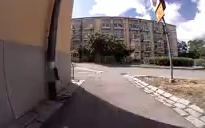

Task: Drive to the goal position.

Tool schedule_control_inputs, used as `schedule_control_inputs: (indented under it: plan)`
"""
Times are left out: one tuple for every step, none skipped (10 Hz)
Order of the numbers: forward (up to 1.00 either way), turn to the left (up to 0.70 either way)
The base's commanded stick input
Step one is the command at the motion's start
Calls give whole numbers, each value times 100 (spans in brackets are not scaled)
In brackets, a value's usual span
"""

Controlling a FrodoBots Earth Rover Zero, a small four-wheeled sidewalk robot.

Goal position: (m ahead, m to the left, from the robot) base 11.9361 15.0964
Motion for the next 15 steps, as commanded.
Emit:
schedule_control_inputs:
  plan:
    - [85, 0]
    - [85, 0]
    - [85, 0]
    - [85, 0]
    - [85, 0]
    - [85, 0]
    - [85, 0]
    - [85, 0]
    - [85, 0]
    - [85, 0]
    - [85, 0]
    - [85, 0]
    - [85, 0]
    - [85, 0]
    - [85, 0]
